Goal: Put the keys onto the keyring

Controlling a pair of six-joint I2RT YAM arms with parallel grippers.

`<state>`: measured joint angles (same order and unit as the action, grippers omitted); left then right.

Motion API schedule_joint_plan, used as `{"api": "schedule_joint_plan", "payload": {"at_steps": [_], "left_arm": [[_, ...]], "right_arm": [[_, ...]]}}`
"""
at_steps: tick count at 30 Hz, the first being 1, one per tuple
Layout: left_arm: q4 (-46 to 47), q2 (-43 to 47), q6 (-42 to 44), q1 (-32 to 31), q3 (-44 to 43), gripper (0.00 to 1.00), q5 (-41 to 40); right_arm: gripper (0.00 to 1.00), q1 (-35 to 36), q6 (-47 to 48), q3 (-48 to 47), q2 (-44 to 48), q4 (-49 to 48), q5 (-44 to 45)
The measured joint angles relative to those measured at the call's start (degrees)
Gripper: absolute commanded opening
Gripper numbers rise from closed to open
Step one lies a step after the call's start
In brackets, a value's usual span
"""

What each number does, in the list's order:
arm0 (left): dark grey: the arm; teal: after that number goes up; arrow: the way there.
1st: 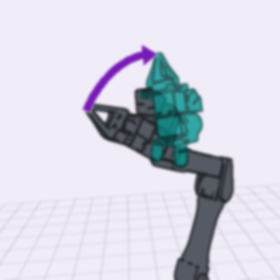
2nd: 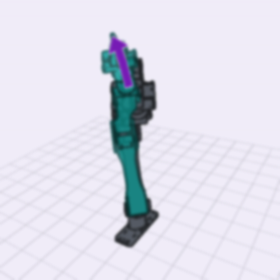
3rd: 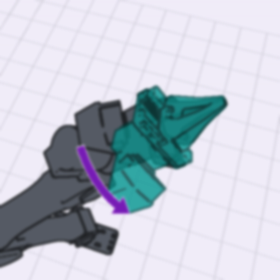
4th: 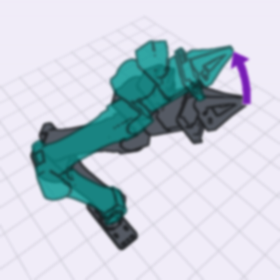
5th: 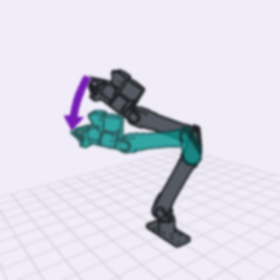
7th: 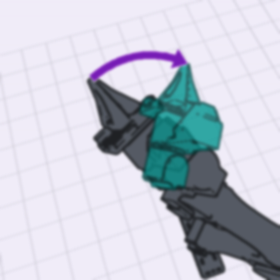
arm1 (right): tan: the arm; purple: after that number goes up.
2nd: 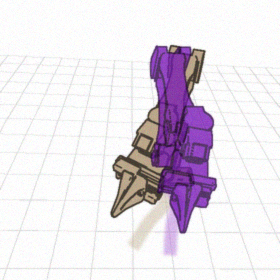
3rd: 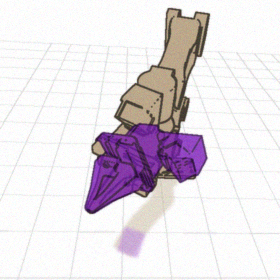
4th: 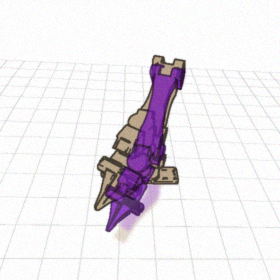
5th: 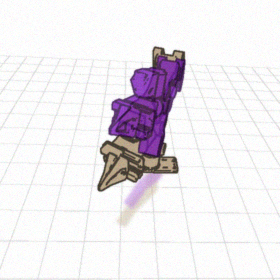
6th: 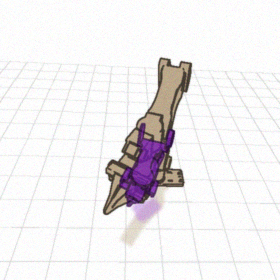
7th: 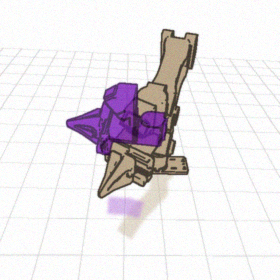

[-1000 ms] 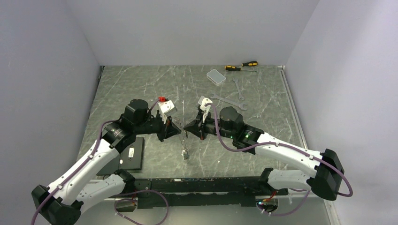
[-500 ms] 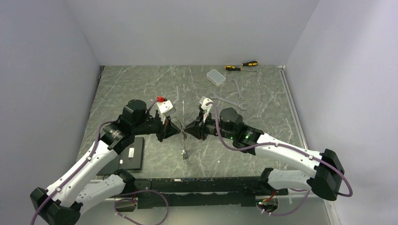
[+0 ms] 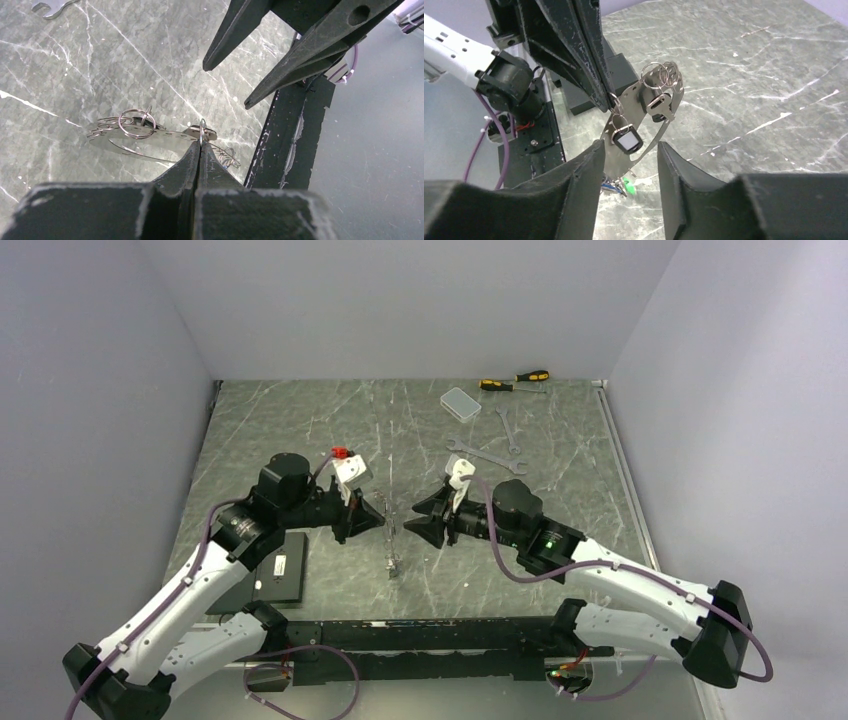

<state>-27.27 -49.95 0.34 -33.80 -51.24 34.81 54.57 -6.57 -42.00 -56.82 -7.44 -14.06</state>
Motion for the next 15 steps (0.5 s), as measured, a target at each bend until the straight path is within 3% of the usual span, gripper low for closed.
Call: {"api": "schedule_joint_plan", "payload": {"at_steps": [15], "left_arm": [[3.08, 3.26, 0.00, 0.09, 0.50, 0.00, 7.26]], "right_arm": [[0.55, -0.11, 5.05, 1.44, 1.14, -3.02, -11.96]]}}
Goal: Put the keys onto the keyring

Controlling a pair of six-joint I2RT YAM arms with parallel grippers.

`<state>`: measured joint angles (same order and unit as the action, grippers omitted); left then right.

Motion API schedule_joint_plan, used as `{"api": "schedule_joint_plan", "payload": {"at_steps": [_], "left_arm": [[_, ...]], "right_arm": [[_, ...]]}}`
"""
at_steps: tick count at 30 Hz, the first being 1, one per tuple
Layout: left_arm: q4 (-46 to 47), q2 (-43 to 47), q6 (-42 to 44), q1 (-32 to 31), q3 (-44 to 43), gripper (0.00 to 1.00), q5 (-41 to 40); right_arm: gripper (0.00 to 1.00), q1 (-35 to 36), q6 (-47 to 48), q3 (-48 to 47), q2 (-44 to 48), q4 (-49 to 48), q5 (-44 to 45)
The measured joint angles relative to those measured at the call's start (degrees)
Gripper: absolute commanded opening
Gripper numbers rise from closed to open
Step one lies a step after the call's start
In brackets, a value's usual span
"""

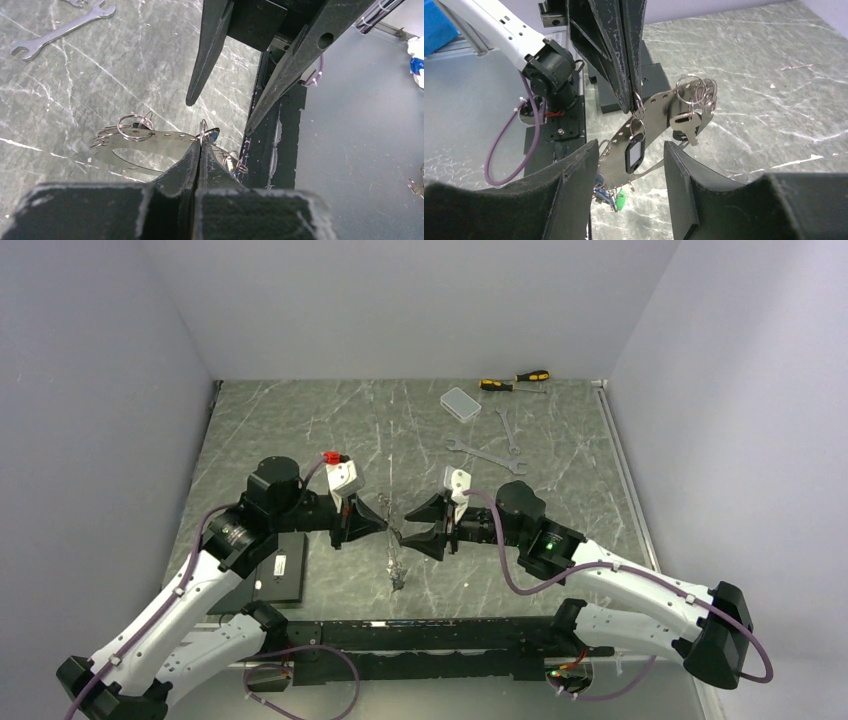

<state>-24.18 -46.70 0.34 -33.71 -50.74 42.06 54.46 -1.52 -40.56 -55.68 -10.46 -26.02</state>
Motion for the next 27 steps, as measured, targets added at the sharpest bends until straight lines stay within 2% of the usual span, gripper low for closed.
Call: {"api": "schedule_joint_plan", "payload": {"at_steps": [9, 17, 24, 27], "left_arm": [[0.87, 0.11, 0.52, 0.00, 1.03, 0.00, 1.73], [1.09, 0.11, 0.66, 0.04, 1.05, 0.00, 2.12], [1.18, 0.11, 0.74, 0.04, 1.05, 0.00, 2.12], [1.18, 0.11, 0.76, 0.04, 1.05, 0.00, 2.12]], "right_arm": [[0.52, 0.00, 0.09, 0.00, -1.01, -1.75, -1.16], [0.32, -0.15, 0.42, 0.00, -2.40, -4.48, -1.51], [0.20, -0.24, 1.29, 0.00, -4.31, -6.21, -2.78], [0.18, -0.31, 1.60, 0.00, -4.79, -6.38, -3.10]]}}
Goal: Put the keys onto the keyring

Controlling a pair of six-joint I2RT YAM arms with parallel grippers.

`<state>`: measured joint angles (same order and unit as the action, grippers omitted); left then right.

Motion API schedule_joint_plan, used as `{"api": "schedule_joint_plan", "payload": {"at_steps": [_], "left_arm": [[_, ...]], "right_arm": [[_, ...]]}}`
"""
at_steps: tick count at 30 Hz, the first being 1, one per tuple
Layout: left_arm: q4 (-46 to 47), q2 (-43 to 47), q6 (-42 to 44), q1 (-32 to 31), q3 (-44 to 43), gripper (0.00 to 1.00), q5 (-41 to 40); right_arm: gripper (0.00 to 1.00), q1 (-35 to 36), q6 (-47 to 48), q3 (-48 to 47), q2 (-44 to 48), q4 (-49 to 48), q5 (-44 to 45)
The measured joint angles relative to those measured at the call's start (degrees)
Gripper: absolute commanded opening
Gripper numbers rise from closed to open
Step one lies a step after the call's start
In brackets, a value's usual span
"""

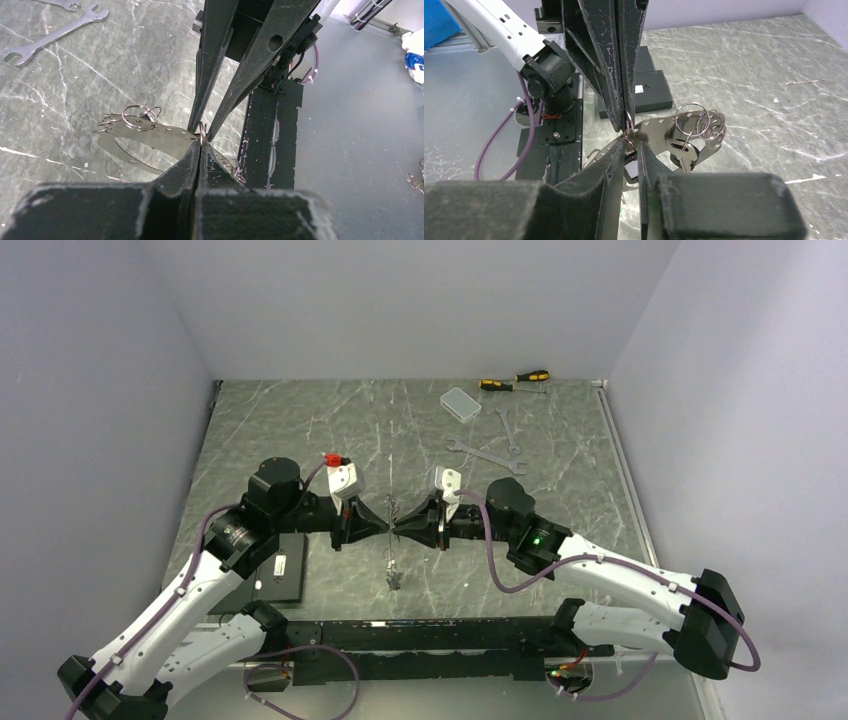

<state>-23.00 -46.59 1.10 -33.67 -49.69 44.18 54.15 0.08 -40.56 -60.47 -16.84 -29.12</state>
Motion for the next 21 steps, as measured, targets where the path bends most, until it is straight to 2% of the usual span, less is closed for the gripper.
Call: {"api": "schedule_joint_plan", "payload": {"at_steps": [17, 21], "left_arm": [[0.02, 0.00, 0.26, 0.00, 0.11, 0.00, 0.00], [0.02, 0.00, 0.26, 0.00, 0.13, 0.00, 0.02]], "right_arm": [[0.18, -0.20, 0.35, -0.22, -0.66, -0.87, -2.23], [0.14, -0.24, 0.33, -0.24, -0.79, -1.29, -2.60]]}}
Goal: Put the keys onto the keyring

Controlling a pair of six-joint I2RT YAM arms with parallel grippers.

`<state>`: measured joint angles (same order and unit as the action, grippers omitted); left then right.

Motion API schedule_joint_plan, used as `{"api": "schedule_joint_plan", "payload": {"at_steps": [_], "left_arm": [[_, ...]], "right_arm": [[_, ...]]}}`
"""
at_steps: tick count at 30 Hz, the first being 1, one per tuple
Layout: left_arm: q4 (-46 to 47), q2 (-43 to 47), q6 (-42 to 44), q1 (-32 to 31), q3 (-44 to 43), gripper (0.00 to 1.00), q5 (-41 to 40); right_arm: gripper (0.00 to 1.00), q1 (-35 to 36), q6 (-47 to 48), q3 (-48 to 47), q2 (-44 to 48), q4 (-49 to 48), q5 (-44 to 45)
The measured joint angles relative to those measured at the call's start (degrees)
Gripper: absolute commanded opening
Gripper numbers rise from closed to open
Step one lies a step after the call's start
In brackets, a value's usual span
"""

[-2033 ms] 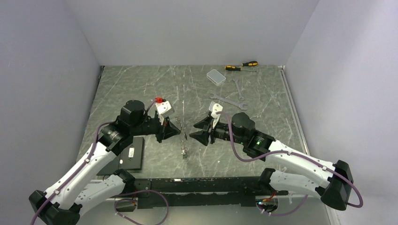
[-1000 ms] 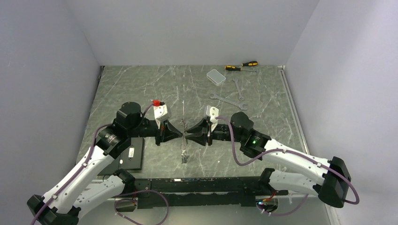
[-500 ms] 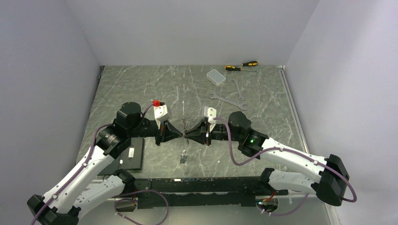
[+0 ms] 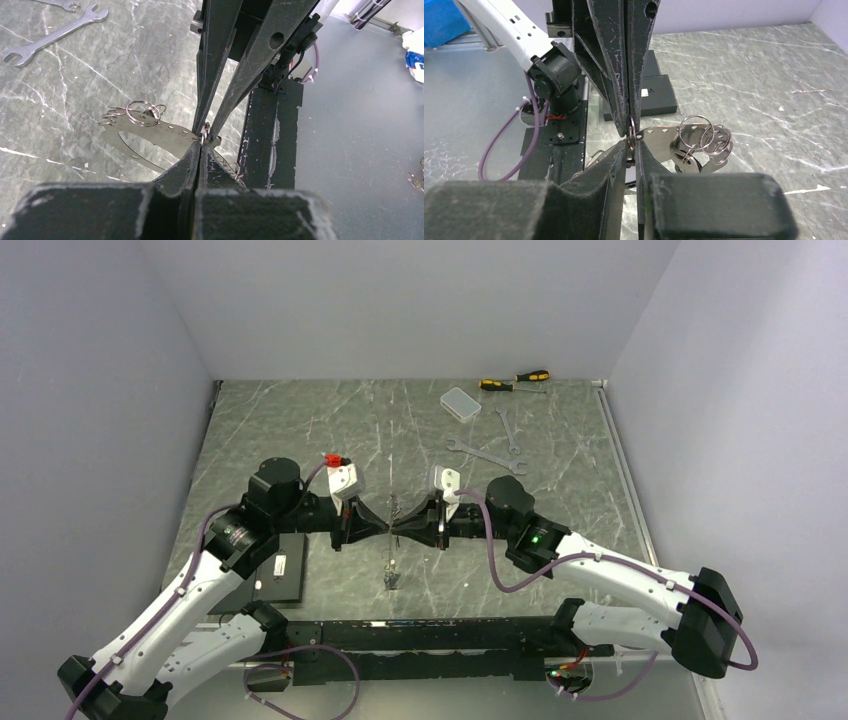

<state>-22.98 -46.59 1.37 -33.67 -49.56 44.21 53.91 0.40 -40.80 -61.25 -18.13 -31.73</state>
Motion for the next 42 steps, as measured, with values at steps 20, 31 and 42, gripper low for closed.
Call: {"api": "schedule_joint_plan", "payload": {"at_steps": [20, 31, 42], "left_arm": [[0.07, 0.31, 0.74, 0.22, 0.04, 0.30, -0.11], [1.05, 1.92, 1.38, 0.22, 0.48, 0.54, 0.39], [10.25, 5.05, 0.98, 0.22, 9.14, 0.58, 4.72]], "right_arm": [[0.00, -0.20, 0.96, -0.74, -0.42, 1.75, -0.83], [0.00, -0.20, 5.20, -5.84, 1.66, 18.64, 2.82], [0.00, -0.15, 10.38, -16.39, -0.07, 37.18, 4.90]]}}
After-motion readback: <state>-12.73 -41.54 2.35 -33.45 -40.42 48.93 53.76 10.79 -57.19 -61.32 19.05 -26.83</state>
